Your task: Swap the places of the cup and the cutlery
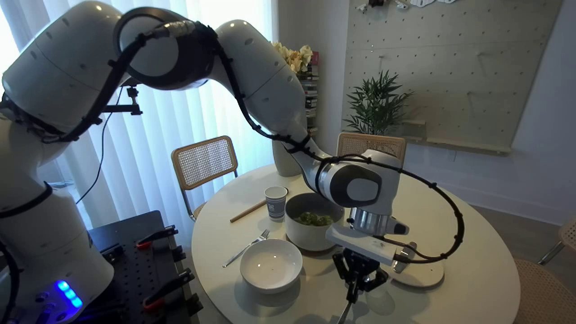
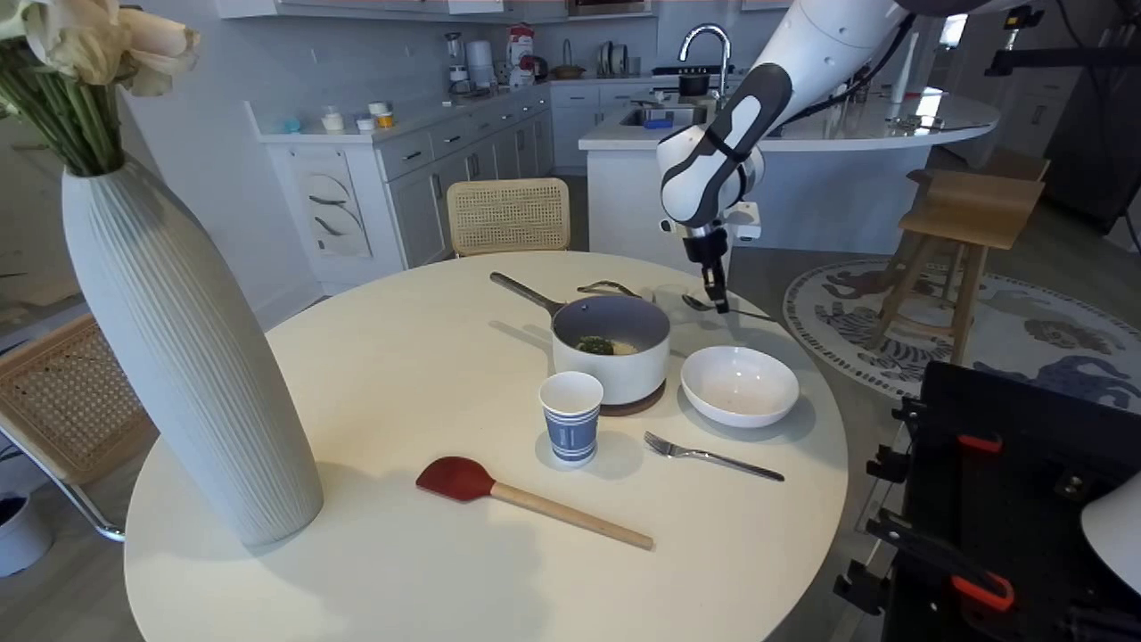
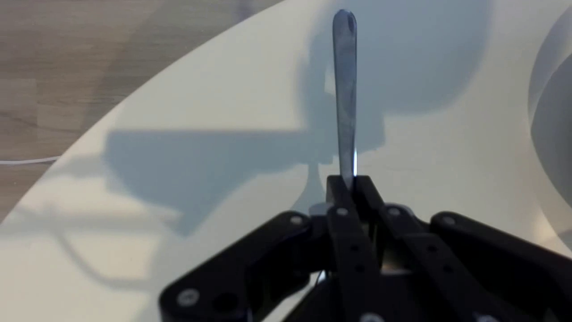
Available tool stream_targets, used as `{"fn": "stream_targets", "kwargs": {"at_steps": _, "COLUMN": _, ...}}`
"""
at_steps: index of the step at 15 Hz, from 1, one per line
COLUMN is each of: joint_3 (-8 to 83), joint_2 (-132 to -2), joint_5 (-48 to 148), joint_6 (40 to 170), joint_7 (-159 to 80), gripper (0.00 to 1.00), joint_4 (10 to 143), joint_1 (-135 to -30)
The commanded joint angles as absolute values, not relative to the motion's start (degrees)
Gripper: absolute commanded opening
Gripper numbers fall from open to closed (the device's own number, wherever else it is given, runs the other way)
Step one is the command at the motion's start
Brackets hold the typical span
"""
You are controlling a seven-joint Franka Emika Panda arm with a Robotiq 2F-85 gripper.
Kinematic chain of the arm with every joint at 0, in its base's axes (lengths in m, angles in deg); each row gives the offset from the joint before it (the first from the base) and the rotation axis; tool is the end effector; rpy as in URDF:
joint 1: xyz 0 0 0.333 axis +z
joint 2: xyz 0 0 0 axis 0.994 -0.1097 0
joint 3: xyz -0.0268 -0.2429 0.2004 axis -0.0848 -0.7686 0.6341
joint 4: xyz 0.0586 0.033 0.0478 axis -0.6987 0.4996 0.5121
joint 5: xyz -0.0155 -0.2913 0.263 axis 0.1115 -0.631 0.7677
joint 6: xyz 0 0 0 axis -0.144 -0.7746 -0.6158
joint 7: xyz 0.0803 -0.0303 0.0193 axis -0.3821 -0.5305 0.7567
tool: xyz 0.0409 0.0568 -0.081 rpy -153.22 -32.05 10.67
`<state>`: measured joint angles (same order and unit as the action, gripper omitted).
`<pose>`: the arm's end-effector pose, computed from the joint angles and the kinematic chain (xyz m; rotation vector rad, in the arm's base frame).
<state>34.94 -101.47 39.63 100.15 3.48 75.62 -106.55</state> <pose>0.5765 -0.3242 0.0958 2.9654 0.5295 -0.4975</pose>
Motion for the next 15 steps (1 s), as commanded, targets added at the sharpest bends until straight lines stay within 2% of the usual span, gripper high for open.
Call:
{"fn": "stream_targets", "kwargs": {"at_steps": 1, "joint_3": 35.32, "joint_2": -98.14, "joint_5": 39.66, "joint_6": 98.56, "joint_7": 3.88, "gripper": 0.02, "joint_4": 77.76, "joint_1": -105.18}}
{"fn": "stream_targets", "kwargs": {"at_steps": 15, "joint_3": 34.87, "joint_2": -90.61, "joint_5": 39.01, "joint_6": 93.47, "joint_7": -2.28, "gripper": 0.02, "joint_4": 84.24, "joint_1": -98.67}}
